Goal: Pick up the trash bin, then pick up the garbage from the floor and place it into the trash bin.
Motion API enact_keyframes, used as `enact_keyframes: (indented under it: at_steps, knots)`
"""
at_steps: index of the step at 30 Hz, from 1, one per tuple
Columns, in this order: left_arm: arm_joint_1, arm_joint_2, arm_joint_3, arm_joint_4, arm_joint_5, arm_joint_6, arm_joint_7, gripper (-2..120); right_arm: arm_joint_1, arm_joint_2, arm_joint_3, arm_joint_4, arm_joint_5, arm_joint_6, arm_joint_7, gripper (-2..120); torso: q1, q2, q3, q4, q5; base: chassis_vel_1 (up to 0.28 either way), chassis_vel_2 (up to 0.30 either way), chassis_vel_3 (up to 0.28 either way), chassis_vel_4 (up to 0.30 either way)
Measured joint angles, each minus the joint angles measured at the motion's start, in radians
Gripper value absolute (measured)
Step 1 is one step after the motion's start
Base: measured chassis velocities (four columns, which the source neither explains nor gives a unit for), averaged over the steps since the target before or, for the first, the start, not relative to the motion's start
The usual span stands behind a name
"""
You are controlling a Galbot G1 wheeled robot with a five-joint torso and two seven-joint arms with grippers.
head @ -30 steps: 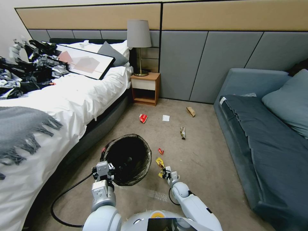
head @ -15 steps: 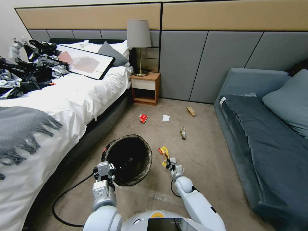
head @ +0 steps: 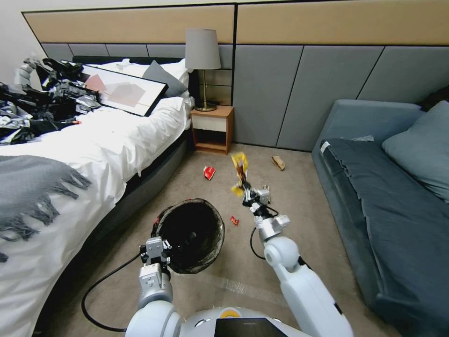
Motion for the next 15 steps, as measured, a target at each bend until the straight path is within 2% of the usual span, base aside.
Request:
enact_keyframes:
  at_steps: [2, 5, 15]
  knots:
    - [-0.001, -0.002, 0.002, 0.002, 0.003, 0.000, 0.000, 1, 0.000, -0.036, -0.056, -0.029, -0.003, 0.019, -0.060, 0, 0.000, 0.000, 0.000, 0.0001, 0.0000, 0.000, 0.000, 0.000, 0.000]
    - [-0.001, -0.003, 0.002, 0.003, 0.005, 0.000, 0.001, 1, 0.001, -0.047, -0.099, -0.055, -0.015, 0.025, -0.080, 0, 0.000, 0.000, 0.000, 0.0001, -0.0001, 0.000, 0.000, 0.000, 0.000]
    - [0.000, -0.004, 0.001, -0.009, 0.007, 0.000, 0.001, 1, -0.017, -0.005, -0.158, -0.170, -0.068, 0.050, -0.104, 0, 0.000, 0.000, 0.000, 0.0002, 0.0000, 0.000, 0.000, 0.000, 0.000]
